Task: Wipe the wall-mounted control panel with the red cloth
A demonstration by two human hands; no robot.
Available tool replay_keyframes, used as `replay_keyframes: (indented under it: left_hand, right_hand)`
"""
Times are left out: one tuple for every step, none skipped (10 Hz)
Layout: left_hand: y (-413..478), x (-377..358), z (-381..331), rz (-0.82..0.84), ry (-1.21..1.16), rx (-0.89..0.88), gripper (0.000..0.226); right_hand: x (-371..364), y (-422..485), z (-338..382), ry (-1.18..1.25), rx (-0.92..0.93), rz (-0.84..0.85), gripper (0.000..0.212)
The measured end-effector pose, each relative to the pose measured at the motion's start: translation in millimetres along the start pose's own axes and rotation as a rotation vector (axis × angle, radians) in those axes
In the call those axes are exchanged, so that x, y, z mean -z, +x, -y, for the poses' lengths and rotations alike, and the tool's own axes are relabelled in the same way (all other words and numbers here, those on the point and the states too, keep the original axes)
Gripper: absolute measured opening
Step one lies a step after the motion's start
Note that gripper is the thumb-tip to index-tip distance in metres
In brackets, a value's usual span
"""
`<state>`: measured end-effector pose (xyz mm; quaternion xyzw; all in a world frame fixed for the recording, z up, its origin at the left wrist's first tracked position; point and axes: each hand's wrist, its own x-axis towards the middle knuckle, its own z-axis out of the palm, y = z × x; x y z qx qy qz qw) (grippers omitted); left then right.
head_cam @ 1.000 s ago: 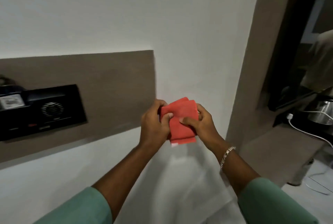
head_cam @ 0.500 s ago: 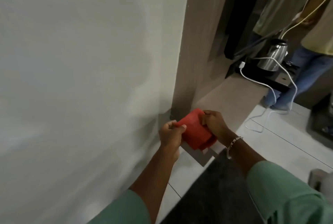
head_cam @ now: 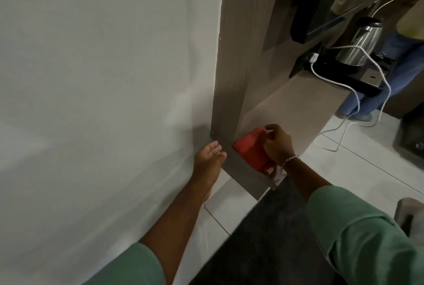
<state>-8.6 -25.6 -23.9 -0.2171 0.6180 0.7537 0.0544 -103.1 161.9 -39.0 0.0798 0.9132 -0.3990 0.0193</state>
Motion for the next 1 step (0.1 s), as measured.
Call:
replay_keyframes:
  left_hand:
    - [-3.6,9.1,-11.4,-0.067,0.162,-0.105,0.051]
  right_hand:
    - [-1.9,-11.8,5.5,-0.159,0.078,-0.098,0.054]
